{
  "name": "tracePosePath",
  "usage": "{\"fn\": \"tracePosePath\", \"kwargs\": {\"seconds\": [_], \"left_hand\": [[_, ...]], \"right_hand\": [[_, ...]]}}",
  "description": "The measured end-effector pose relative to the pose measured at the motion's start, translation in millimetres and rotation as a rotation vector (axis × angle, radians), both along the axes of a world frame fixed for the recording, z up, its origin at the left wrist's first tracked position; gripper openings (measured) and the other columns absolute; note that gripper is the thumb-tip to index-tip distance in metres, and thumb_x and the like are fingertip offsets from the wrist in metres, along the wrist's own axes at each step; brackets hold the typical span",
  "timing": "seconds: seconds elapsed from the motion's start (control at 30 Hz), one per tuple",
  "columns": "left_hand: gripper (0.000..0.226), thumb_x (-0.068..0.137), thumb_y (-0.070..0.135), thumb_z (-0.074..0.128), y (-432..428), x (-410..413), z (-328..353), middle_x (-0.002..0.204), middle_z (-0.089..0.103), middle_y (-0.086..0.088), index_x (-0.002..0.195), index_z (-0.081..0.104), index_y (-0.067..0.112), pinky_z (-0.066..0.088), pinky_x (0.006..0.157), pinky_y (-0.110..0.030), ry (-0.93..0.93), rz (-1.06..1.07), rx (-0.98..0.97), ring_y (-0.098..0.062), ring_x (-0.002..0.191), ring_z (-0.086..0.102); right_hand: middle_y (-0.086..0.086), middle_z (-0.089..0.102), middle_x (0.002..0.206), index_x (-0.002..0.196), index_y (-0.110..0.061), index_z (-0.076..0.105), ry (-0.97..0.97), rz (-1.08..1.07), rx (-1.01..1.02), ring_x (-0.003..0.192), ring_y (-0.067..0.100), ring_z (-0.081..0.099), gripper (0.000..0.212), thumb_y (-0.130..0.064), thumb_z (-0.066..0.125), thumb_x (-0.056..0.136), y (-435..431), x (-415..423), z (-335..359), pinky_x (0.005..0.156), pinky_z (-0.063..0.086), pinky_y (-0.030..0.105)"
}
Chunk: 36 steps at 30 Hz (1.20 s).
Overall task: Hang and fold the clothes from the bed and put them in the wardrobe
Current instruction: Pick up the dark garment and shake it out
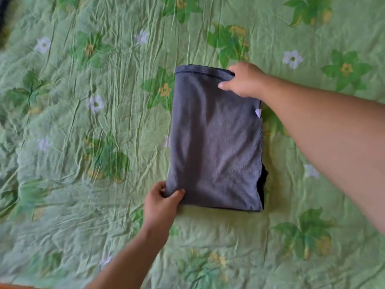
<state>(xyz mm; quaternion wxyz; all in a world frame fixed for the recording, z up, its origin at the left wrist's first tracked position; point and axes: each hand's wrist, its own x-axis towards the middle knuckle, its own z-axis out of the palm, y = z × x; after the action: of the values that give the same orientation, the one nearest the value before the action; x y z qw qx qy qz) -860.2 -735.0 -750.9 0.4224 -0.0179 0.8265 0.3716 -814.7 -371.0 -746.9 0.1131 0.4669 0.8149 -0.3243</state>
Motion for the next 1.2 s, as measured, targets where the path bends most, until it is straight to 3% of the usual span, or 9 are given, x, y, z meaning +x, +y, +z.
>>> {"fn": "tracePosePath", "kwargs": {"seconds": [0.13,0.3,0.4,0.53,0.63,0.73,0.93,1.07,1.2], "left_hand": [[0.015,0.088,-0.005,0.065,10,-40,7,0.079,0.068,-0.005,0.095,0.062,0.009,0.059,0.060,-0.029,-0.133,0.161,0.133,-0.009,0.065,0.067],[0.033,0.089,-0.004,0.065,43,-142,14,0.084,0.062,-0.006,0.112,0.052,0.017,0.053,0.054,-0.029,0.093,0.115,0.187,-0.016,0.066,0.063],[0.042,0.089,0.001,0.069,82,-196,14,0.089,0.060,-0.002,0.123,0.050,0.018,0.052,0.066,-0.036,0.241,0.069,0.222,-0.018,0.075,0.061],[0.054,0.093,0.017,0.058,101,-201,8,0.148,0.038,-0.012,0.143,0.041,0.025,0.040,0.112,-0.044,0.668,-0.335,0.005,-0.030,0.132,0.046],[0.066,0.098,0.045,0.046,89,-156,0,0.168,-0.005,-0.008,0.157,0.020,0.034,0.003,0.123,-0.054,0.935,-0.842,-0.065,-0.029,0.155,-0.006],[0.073,0.097,0.063,0.036,78,-127,-22,0.167,-0.018,-0.009,0.159,0.007,0.039,-0.002,0.121,-0.062,0.976,-1.053,-0.198,-0.028,0.153,-0.018],[0.073,0.094,0.076,0.017,66,-147,-48,0.166,-0.023,-0.006,0.157,-0.007,0.047,-0.004,0.120,-0.063,0.955,-1.092,-0.208,-0.025,0.152,-0.022],[0.075,0.095,0.073,0.029,65,-148,-43,0.166,-0.024,-0.004,0.157,-0.003,0.047,-0.006,0.122,-0.058,0.842,-1.032,-0.138,-0.021,0.151,-0.026],[0.078,0.092,0.053,0.060,75,-168,-24,0.167,-0.004,-0.009,0.156,0.019,0.035,0.012,0.121,-0.052,0.757,-0.691,0.024,-0.031,0.154,-0.001]], "right_hand": [[0.004,0.067,0.092,0.100,-0.016,0.069,0.089,-0.234,-0.152,0.089,0.026,0.065,0.025,-0.035,0.077,0.085,4,21,0,0.077,0.048,0.030],[0.014,0.071,0.113,0.116,-0.003,0.066,0.058,-0.426,-0.441,0.103,0.030,0.068,0.035,-0.017,0.077,0.086,-14,62,0,0.101,0.051,0.043],[0.012,0.068,0.124,0.125,0.000,0.060,0.060,-0.501,-0.545,0.110,0.028,0.064,0.042,-0.010,0.075,0.087,-43,75,-8,0.104,0.048,0.042],[0.013,0.055,0.128,0.139,-0.013,0.040,0.044,-0.379,0.082,0.110,0.034,0.055,0.069,-0.024,0.078,0.083,-76,62,-7,0.085,0.043,0.039],[0.019,0.035,0.155,0.152,-0.020,0.039,0.085,0.168,0.555,0.141,0.043,0.034,0.072,-0.043,0.064,0.089,-101,36,-5,0.109,0.033,0.058],[0.008,0.010,0.168,0.158,-0.033,0.024,-0.050,0.452,0.522,0.155,0.034,0.001,0.077,-0.064,0.048,0.092,-100,3,-16,0.118,0.003,0.069],[-0.006,0.007,0.167,0.157,-0.038,0.001,-0.222,0.484,0.366,0.155,0.022,0.001,0.092,-0.089,0.014,0.082,-42,-2,-32,0.115,0.000,0.073],[0.002,0.025,0.159,0.153,-0.027,0.024,-0.203,0.415,0.400,0.149,0.024,0.020,0.098,-0.089,0.036,0.079,-38,-2,-23,0.114,0.017,0.063],[0.006,0.052,0.128,0.121,-0.018,0.051,-0.213,0.496,0.526,0.123,0.030,0.042,0.071,-0.072,0.064,0.077,-29,-15,0,0.098,0.034,0.053]]}}
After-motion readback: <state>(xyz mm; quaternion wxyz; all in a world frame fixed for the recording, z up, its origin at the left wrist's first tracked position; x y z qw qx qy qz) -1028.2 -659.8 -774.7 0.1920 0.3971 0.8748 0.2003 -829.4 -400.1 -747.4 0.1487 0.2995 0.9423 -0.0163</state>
